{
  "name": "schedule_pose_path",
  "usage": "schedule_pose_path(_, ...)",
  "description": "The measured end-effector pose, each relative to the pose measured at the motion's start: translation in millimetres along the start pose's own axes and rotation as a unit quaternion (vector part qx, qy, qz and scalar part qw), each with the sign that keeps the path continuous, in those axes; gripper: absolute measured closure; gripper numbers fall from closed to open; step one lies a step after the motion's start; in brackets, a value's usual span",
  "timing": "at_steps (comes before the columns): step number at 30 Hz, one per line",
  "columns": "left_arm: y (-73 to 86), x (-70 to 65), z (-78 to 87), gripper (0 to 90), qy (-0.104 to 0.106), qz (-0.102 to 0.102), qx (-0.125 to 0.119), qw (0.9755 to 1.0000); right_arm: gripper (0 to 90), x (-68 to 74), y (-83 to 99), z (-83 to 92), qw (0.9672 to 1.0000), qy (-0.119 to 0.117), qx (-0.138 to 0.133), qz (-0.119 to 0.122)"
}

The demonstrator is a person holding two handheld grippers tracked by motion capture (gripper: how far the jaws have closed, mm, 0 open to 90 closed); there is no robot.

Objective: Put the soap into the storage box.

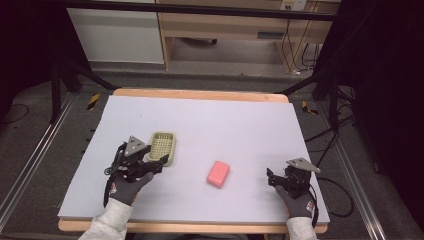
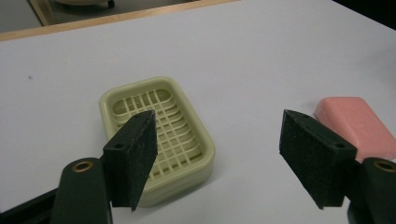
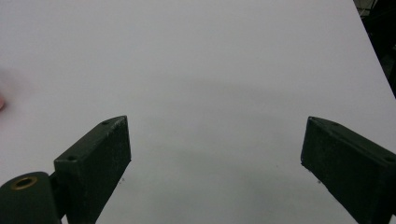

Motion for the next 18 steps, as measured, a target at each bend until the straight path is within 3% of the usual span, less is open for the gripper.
schedule_pose_path(18,-7.7,-21.0,-11.7,26.7,0.014,-0.022,0.01,0.9996,8.8,-1.6,-0.3,0.4,1.0,0.004,-0.001,-0.001)
Point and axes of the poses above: each handheld gripper's, and its own axes: z roughly backward along the jaws, y roughly out of its underside, x roughly to its left, the point moved 10 cm from there along -z, roughly forward along the jaws, and after that the axes turned 4 degrees about y, right-handed, at the moved point
